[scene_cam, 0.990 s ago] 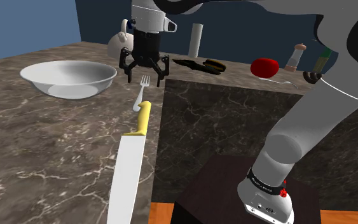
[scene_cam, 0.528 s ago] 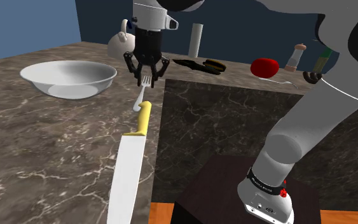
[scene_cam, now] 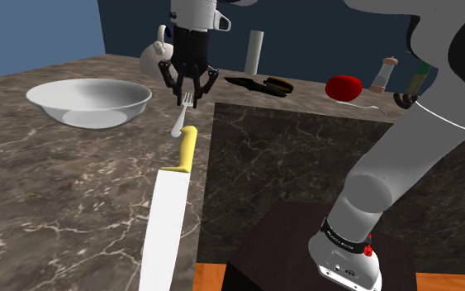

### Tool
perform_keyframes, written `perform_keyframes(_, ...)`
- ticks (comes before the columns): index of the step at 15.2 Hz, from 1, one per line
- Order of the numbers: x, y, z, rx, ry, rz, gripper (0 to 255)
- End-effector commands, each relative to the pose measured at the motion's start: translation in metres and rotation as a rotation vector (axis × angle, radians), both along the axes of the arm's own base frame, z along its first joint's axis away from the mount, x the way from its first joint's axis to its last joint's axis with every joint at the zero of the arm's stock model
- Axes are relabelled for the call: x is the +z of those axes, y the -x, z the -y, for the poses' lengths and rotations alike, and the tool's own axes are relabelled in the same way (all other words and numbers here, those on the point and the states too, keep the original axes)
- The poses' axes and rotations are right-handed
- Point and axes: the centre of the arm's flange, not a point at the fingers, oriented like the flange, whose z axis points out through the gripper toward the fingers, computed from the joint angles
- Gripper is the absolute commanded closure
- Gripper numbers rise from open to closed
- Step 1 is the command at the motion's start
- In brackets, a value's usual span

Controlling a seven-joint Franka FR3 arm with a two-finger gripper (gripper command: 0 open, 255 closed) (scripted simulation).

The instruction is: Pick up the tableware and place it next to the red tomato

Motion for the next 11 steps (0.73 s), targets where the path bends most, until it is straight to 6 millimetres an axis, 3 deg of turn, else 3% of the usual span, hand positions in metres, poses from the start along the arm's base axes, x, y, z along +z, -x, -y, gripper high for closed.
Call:
perform_keyframes(1,0.01,0.001,-0.001,0.0,0.0,0.0,255)
perform_keyframes(11,0.063,0.001,-0.001,0.0,0.0,0.0,255)
